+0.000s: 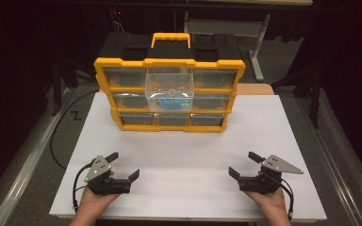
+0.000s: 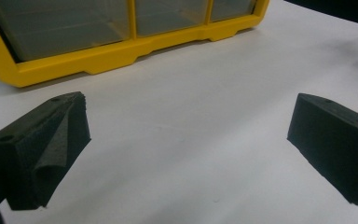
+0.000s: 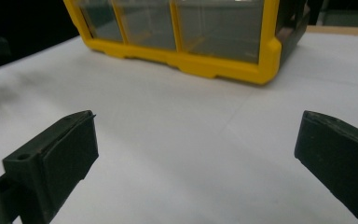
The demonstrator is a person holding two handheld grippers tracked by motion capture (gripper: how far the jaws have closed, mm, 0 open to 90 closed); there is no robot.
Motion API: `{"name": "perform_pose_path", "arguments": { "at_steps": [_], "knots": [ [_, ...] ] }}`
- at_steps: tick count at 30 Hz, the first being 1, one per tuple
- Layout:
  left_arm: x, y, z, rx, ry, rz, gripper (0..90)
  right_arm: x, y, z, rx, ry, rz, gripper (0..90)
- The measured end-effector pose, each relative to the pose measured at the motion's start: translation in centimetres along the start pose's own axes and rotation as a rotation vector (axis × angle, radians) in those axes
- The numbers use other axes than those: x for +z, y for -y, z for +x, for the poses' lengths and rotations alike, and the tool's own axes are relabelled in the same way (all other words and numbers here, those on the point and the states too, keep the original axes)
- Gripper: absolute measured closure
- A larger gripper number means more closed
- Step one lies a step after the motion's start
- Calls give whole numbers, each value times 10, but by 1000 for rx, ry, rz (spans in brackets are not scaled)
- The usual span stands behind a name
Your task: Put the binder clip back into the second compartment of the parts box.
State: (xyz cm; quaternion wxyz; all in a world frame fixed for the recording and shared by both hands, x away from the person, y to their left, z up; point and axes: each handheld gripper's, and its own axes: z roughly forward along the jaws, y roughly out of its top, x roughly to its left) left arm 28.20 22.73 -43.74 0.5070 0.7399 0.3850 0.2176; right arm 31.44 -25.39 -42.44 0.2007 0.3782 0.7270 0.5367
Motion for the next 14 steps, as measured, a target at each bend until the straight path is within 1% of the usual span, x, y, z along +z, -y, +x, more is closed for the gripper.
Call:
{"name": "perform_pose_path", "arguments": {
  "at_steps": [1, 3, 4, 6, 8, 9, 11, 14],
  "knots": [
    [1, -1, -2, 10, -1, 2, 1, 1, 3, 0, -7, -2, 13, 3],
    [2, -2, -4, 12, -6, 1, 1, 4, 5, -1, -9, -3, 17, 3],
    [3, -2, -5, 11, -7, 2, 1, 4, 4, 0, -12, -7, 8, 3],
    [3, -1, -5, 9, -12, 5, 1, 3, 1, -1, -18, 5, -29, 2],
    [2, -1, -4, 4, -8, 0, 1, 1, 2, -2, -3, -2, -48, 3],
    [2, -1, -3, 2, -7, 0, 1, 1, 3, -2, -1, -5, -44, 2],
    [2, -1, -2, -6, -7, -3, 1, 2, 5, -1, -15, 3, -33, 3],
    [2, -1, -1, -14, -6, -5, 1, 2, 4, -1, -10, 14, -43, 3]
  ]
}}
